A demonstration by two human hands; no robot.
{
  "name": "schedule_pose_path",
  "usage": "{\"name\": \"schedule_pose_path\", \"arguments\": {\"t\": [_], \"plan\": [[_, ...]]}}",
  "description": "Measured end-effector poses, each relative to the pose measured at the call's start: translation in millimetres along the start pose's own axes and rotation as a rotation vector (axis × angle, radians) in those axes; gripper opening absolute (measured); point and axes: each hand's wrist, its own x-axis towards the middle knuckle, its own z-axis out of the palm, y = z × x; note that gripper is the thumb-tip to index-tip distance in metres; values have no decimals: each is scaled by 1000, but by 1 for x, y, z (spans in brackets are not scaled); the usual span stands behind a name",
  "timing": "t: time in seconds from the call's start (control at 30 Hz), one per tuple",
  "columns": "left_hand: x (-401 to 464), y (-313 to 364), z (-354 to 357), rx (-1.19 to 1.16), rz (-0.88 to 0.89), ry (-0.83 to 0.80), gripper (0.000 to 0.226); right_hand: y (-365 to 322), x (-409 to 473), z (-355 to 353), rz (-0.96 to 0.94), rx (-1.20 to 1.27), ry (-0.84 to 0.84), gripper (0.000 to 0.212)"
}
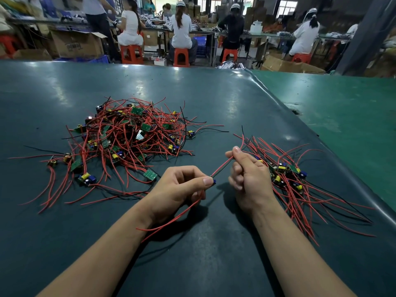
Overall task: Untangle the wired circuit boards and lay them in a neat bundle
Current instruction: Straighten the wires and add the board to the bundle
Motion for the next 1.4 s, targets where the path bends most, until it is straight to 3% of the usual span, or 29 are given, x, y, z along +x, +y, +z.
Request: {"name": "schedule_pose_path", "arguments": {"t": [0.3, 0.4, 0.57, 0.7, 0.83, 1.03, 1.2, 1.4], "plan": [[-3, 2, -1, -23, -12, -6, 18, -11, 6, -8, 23, 237, 185, 24], [-1, 3, -1, -151, -3, 54, 12, -12, 7, -9, 24, 228, 199, 23], [3, 8, -1, -358, 42, 211, 12, -4, -1, 2, 94, 74, -11, 17], [6, 12, -5, -555, 126, 314, 20, -16, -7, -1, 147, 152, -194, 30], [10, 12, -11, -654, 214, 404, 22, -24, -10, -6, 141, 147, -265, 37], [8, 8, -6, -483, 224, 356, 28, -7, -19, 10, 233, -240, -451, 49], [5, 4, -3, -216, 170, 269, 26, 1, -13, 10, 190, -151, -270, 31], [7, 5, 2, -343, 24, 284, 31, 4, -12, 10, 47, -75, -225, 24]]}}
